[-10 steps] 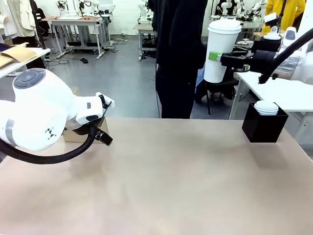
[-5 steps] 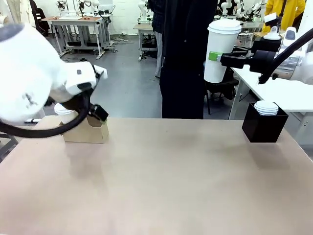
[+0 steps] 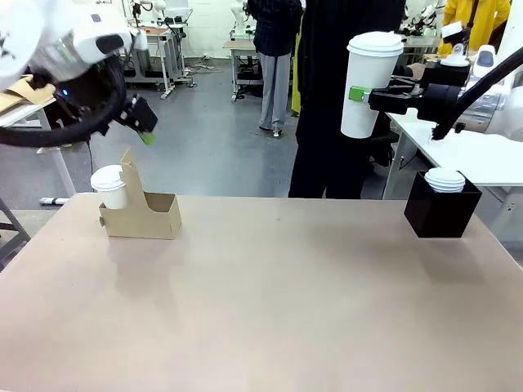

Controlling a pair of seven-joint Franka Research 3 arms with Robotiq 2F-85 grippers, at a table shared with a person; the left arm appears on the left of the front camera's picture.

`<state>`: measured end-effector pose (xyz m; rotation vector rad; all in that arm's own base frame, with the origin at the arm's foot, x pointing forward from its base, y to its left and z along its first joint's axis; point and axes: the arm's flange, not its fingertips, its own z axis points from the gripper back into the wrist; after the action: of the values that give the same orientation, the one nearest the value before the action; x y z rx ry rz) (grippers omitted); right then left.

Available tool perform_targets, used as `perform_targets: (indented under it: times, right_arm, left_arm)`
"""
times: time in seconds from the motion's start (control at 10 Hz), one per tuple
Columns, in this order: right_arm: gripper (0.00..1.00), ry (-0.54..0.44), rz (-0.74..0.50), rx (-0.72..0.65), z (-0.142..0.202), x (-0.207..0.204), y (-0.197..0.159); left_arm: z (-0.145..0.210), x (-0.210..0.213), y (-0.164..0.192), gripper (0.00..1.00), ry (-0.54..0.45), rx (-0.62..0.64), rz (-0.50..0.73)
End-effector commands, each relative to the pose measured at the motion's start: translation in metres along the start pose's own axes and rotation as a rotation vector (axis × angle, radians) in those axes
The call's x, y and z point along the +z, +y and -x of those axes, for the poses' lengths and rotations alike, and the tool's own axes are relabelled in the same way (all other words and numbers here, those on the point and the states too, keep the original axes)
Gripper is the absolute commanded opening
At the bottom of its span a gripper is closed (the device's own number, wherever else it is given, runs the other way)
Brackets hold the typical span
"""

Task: Pour a drink into a cup and package it in a carrier.
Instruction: Position the Cup Carrier in the center of the table.

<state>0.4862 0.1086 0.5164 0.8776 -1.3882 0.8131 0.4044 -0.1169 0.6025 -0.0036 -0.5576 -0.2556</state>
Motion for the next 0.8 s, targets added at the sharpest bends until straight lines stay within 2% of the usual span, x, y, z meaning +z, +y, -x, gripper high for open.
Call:
perform_targets:
  times: [0.0, 0.1, 0.3, 0.7]
  right_arm:
    - [0.8, -0.004, 0.003, 0.023, -0.001, -0.001, 0.001]
    - [0.8, -0.004, 0.003, 0.023, -0.001, -0.001, 0.001]
    - [0.8, -0.004, 0.003, 0.023, -0.001, -0.001, 0.001]
    - [0.8, -0.004, 0.003, 0.023, -0.001, -0.001, 0.001]
  left_arm:
    - [-0.034, -0.018, 0.027, 1.0, 0.047, 0.105, -0.044]
    - [-0.045, -0.032, 0.046, 1.0, 0.067, 0.151, -0.068]
    - [-0.061, -0.066, 0.07, 1.0, 0.108, 0.198, -0.037]
    - [-0.064, -0.142, 0.086, 1.0, 0.2, 0.218, 0.006]
